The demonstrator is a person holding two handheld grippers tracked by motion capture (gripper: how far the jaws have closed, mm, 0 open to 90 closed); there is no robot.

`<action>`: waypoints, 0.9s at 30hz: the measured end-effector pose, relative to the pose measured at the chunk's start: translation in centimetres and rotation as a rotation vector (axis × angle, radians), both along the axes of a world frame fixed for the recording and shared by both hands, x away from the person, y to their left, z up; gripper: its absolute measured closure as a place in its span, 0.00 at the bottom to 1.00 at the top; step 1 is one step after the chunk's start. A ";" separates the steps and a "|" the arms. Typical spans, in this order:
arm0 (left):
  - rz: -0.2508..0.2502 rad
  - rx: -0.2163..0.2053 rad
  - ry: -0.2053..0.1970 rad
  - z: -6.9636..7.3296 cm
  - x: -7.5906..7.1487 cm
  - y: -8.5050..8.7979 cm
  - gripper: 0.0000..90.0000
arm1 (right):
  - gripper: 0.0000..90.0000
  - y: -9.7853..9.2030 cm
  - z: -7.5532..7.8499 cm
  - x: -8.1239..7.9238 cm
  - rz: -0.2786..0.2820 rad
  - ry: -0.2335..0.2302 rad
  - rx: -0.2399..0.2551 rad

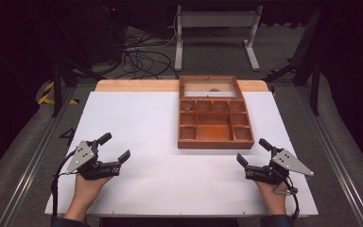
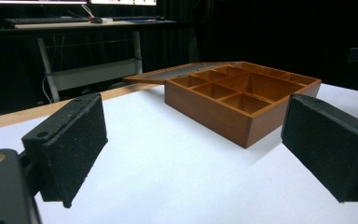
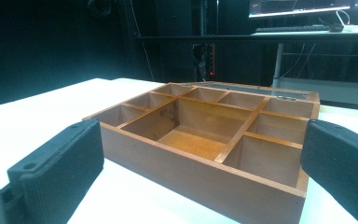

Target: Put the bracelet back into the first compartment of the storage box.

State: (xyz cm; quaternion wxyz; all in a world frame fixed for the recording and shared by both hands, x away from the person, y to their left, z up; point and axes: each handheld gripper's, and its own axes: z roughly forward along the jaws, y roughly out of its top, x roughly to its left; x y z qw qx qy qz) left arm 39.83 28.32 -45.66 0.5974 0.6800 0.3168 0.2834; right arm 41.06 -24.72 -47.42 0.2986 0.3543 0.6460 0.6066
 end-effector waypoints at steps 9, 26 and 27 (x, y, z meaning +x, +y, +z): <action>0.005 -0.003 0.008 -0.5 -0.1 0.3 0.09 | 0.00 0.0 -0.2 0.2 -0.003 0.018 -0.017; 0.019 0.009 0.003 -0.6 0.0 0.6 0.09 | 0.00 0.0 -0.2 0.2 0.003 0.021 -0.015; 0.020 0.012 0.003 -0.6 0.0 0.7 0.09 | 0.00 0.0 -0.2 0.1 0.002 0.020 -0.014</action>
